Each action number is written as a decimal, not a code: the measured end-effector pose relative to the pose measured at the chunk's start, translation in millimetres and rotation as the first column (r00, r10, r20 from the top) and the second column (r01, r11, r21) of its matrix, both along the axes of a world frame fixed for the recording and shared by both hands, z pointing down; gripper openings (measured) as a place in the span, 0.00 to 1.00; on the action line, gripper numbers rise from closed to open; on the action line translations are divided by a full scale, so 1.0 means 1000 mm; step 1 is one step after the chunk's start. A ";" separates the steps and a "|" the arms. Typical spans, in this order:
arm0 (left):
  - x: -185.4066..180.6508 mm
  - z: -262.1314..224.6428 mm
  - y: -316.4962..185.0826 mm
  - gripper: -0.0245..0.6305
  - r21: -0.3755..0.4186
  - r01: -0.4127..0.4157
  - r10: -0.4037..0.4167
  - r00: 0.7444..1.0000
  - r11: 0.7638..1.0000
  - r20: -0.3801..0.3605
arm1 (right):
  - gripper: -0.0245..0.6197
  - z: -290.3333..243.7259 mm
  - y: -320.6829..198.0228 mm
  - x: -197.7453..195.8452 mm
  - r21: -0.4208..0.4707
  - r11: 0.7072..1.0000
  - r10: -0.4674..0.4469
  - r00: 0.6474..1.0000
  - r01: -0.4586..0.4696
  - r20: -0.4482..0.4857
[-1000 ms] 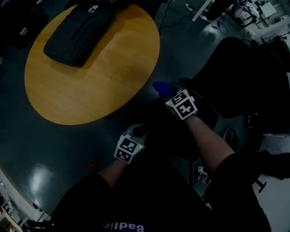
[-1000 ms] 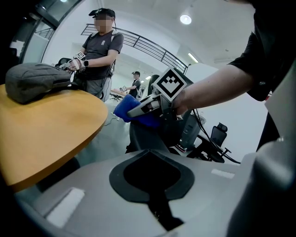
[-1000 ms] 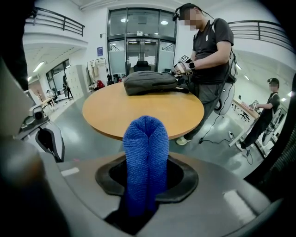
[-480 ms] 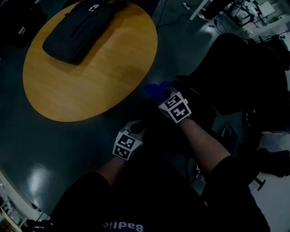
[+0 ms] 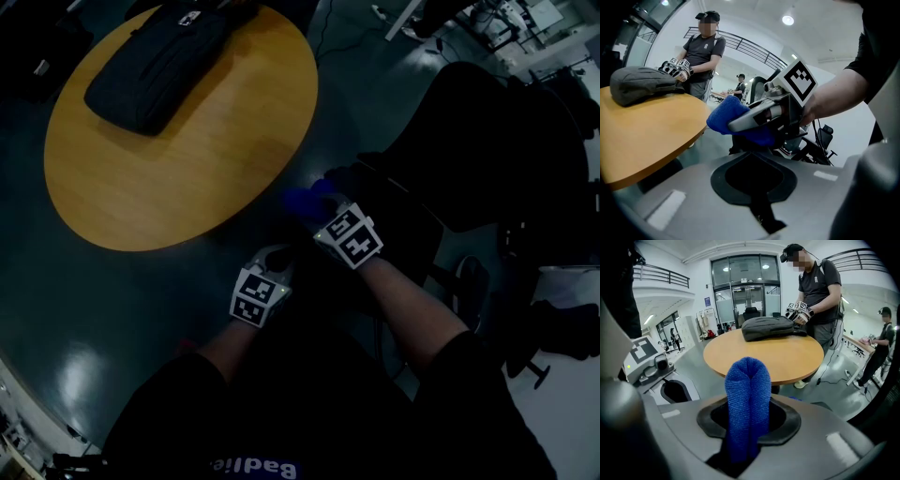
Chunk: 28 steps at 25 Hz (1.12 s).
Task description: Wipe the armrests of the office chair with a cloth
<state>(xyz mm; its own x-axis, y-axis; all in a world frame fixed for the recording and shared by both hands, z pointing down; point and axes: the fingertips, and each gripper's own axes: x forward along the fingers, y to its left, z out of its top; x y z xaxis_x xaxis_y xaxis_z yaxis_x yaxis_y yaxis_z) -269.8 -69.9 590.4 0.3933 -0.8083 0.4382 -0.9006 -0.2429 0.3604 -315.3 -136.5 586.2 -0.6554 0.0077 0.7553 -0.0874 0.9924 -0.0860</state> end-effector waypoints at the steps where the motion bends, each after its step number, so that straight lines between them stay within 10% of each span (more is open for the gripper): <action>1: 0.001 0.000 0.000 0.06 0.000 0.001 -0.001 1.000 1.000 0.001 | 0.24 0.000 0.002 0.001 -0.006 1.000 0.002 1.000 -0.002 0.003; 28: 0.001 0.001 0.004 0.06 0.001 0.001 -0.001 1.000 1.000 0.014 | 0.24 -0.002 0.063 0.007 -0.097 0.994 -0.043 0.999 0.044 0.017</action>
<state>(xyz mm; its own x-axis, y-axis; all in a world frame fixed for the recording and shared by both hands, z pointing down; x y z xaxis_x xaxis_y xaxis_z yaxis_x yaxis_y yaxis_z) -268.5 -66.4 591.2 0.3865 -0.8089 0.4431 -0.9058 -0.2424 0.3475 -307.9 -73.8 584.3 -0.6637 0.1099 0.7399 -0.0423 0.9821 -0.1837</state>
